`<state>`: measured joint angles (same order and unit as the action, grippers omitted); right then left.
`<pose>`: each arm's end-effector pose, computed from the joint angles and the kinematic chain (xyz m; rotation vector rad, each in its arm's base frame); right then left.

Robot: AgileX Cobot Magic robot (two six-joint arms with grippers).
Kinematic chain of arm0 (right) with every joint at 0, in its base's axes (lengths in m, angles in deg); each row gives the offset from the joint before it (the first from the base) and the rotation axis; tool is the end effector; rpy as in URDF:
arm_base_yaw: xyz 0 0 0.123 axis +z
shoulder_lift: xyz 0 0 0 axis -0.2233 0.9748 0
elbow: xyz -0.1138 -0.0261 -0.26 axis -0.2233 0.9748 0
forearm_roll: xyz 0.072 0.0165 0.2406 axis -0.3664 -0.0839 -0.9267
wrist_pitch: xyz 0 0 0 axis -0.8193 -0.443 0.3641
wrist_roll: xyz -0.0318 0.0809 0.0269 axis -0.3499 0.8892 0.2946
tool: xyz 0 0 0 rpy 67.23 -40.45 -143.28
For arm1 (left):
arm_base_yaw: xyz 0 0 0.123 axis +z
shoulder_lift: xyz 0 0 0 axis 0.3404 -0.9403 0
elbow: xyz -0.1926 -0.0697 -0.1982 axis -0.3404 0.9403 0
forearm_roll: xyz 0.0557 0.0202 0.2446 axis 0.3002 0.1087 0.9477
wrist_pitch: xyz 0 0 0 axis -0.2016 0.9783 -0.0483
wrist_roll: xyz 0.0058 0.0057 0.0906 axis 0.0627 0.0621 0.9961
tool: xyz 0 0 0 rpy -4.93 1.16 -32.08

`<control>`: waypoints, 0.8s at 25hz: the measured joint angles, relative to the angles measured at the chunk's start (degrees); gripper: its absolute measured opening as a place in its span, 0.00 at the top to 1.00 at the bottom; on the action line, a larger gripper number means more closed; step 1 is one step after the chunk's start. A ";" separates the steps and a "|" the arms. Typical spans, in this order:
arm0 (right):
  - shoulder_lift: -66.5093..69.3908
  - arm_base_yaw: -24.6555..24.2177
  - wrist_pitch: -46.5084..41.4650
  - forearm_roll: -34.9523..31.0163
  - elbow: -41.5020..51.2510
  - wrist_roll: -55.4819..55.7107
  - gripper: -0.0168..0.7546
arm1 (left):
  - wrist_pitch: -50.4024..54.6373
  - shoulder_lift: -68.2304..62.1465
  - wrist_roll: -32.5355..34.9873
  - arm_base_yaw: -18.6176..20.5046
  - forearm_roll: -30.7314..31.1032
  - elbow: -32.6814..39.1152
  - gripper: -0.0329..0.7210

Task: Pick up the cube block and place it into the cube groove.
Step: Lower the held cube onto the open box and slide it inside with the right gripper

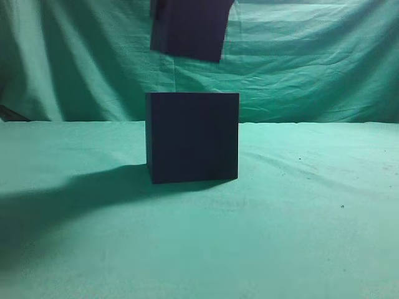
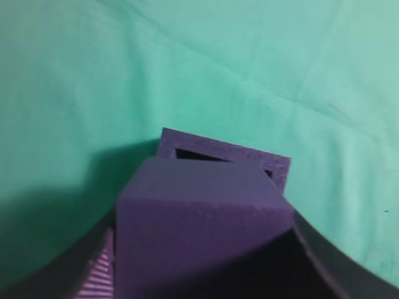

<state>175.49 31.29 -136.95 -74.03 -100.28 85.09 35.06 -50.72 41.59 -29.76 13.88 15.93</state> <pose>0.2761 0.2654 0.2977 -0.6990 2.6787 0.2494 0.0520 -0.0060 0.1733 0.1827 1.8425 -0.0554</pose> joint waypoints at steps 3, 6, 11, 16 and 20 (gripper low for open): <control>2.58 0.36 0.52 -0.11 0.00 0.64 0.41 | 0.00 0.00 0.00 0.00 0.00 0.00 0.96; 4.45 0.40 0.98 0.00 0.00 1.07 0.41 | 0.00 0.00 0.00 0.00 0.00 0.00 0.96; 5.27 0.49 1.19 0.71 -0.09 3.51 0.41 | 0.00 0.00 0.00 0.00 0.00 0.00 0.96; 5.27 0.49 -0.84 2.11 -0.34 6.49 0.41 | 0.00 0.00 0.00 0.00 0.00 0.00 0.96; 5.52 0.52 -2.51 2.11 -0.46 7.43 0.41 | 0.00 0.00 0.00 0.00 0.00 0.00 0.96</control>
<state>181.01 31.81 -139.46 -71.92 -100.74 92.52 35.06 -50.72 41.59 -29.76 13.88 15.93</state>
